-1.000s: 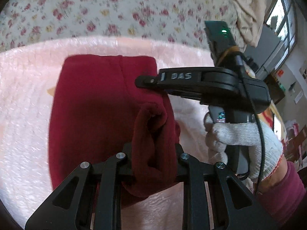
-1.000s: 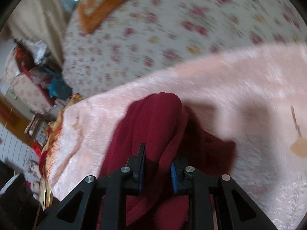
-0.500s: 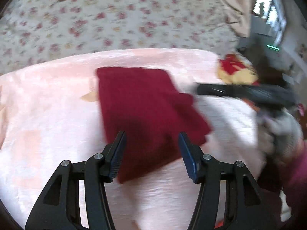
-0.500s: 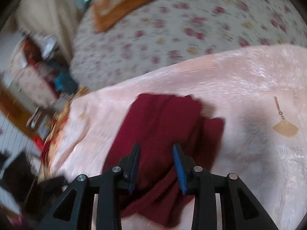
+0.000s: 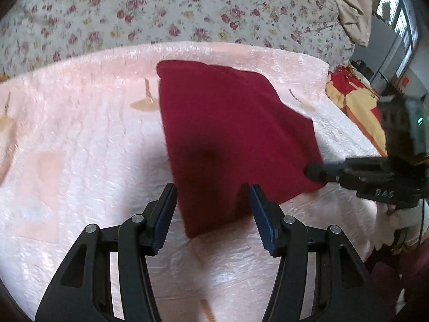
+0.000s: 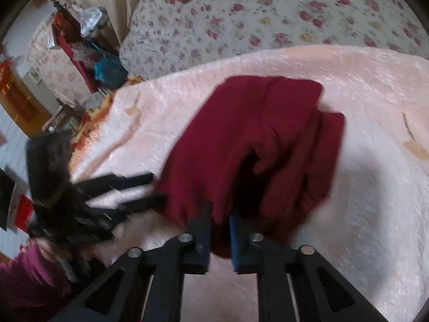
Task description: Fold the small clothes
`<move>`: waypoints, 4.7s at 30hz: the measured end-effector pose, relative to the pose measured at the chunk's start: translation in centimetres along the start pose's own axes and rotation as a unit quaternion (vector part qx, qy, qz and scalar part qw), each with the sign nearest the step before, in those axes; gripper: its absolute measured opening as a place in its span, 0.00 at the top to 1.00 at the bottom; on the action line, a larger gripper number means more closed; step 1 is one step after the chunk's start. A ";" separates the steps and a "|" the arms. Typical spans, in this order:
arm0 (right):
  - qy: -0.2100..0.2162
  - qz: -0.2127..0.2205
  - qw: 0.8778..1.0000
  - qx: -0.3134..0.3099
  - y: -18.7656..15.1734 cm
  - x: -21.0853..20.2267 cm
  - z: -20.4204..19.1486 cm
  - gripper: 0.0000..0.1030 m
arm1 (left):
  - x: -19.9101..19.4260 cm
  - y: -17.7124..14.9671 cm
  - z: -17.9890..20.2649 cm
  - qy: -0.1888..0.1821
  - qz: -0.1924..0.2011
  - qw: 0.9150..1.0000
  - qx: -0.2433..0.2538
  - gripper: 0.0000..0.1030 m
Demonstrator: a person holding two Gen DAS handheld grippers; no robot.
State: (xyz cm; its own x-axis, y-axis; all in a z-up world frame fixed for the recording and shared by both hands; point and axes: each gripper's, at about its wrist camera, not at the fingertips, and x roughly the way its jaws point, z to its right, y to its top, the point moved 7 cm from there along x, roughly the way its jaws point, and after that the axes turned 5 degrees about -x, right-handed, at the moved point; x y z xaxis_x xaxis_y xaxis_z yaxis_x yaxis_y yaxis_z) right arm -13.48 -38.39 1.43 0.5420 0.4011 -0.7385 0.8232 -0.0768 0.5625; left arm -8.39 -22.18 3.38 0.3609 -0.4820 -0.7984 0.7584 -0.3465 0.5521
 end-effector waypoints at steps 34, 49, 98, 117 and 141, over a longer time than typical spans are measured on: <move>-0.143 0.026 0.989 0.017 3.5 2.3 5.1 0.64 | 3.2 1.5 -0.8 -0.005 -0.008 0.999 -0.039 0.45; -0.038 0.068 0.989 0.125 4.7 1.8 8.2 0.32 | 6.3 5.7 -2.9 -0.121 -0.018 0.982 -0.146 0.21; -0.001 0.074 0.997 0.005 1.3 -3.0 -6.0 0.47 | -1.5 -4.0 -4.3 0.026 -0.011 0.994 -0.106 0.28; -0.062 0.008 0.994 -0.089 -1.9 2.1 -7.9 0.47 | -6.2 -4.6 -4.6 0.137 0.058 0.987 -0.063 0.28; -0.117 0.117 0.985 -0.045 -0.6 -5.3 -10.5 0.29 | -11.1 -3.7 -3.3 0.160 0.133 0.975 -0.072 0.28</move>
State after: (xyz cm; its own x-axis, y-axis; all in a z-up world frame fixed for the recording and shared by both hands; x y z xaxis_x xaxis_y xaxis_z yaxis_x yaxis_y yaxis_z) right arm -18.59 -30.84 8.93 0.7485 0.1592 -0.6438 0.6580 -0.0573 0.7508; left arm -13.36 -12.90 9.41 0.6890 -0.2557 -0.6782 0.6749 -0.1149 0.7289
